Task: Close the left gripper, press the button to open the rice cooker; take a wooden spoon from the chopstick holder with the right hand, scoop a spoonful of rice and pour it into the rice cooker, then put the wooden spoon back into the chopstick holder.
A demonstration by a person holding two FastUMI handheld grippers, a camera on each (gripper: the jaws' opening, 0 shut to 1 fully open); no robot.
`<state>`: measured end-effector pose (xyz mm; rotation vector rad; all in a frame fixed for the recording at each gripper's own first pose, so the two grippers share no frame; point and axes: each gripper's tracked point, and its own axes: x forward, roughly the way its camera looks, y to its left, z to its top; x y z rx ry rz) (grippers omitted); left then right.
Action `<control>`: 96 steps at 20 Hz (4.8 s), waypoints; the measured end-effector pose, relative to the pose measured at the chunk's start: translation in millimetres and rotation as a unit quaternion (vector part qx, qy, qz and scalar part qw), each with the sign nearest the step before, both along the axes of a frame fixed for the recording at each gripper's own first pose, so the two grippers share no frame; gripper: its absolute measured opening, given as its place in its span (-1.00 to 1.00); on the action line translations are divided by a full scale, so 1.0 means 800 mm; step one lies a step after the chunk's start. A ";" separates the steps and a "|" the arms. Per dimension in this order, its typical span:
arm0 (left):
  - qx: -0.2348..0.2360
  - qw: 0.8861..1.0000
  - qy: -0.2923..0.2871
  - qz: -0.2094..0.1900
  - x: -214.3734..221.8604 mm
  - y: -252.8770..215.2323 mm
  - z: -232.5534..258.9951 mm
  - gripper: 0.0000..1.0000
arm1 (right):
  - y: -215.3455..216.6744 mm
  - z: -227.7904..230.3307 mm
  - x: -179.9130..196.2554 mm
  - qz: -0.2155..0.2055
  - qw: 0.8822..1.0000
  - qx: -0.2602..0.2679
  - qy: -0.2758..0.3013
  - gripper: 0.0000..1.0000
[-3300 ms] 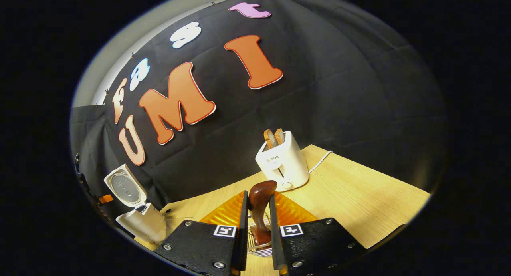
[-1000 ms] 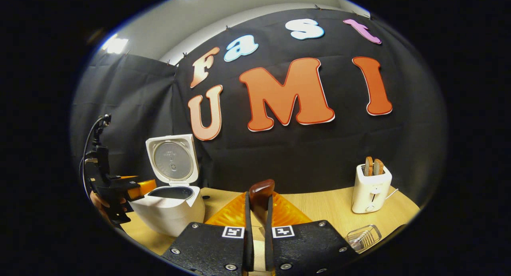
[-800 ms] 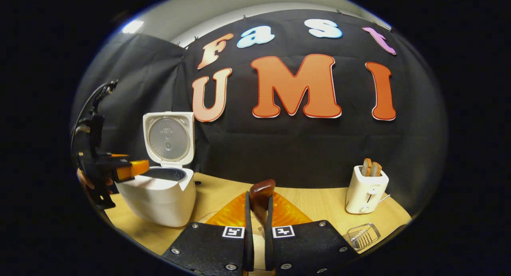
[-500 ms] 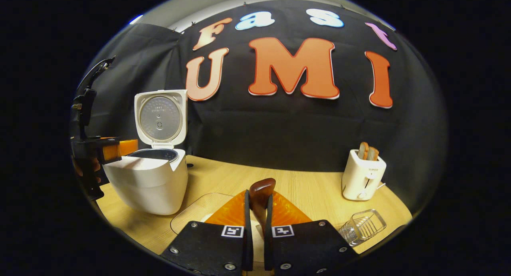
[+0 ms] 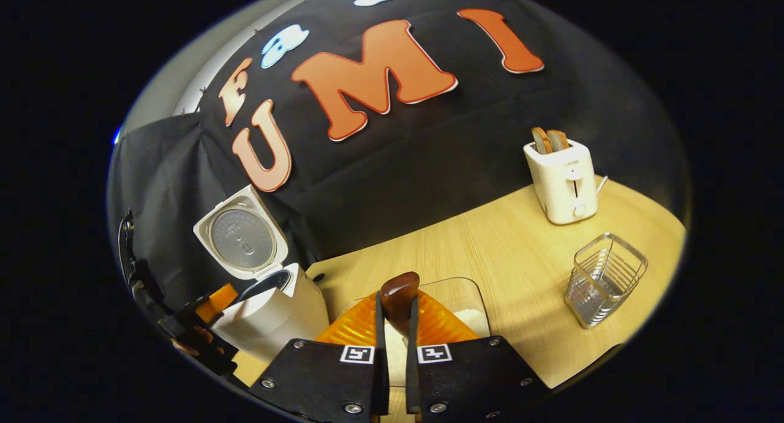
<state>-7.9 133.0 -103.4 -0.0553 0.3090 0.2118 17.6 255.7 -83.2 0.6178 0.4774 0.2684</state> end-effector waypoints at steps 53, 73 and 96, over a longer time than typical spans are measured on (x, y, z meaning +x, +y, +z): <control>0.011 0.998 -0.020 0.050 -0.037 0.055 0.024 0.99 | 0.006 0.104 0.106 -0.031 0.811 0.559 0.168 -0.79; 0.007 0.996 -0.028 0.083 -0.044 0.120 0.012 0.99 | 0.243 0.197 0.191 0.053 0.904 0.410 0.112 -0.79; -0.004 0.993 -0.007 0.118 -0.066 0.163 -0.020 0.97 | 0.378 0.270 0.155 0.186 0.948 0.181 -0.185 -0.79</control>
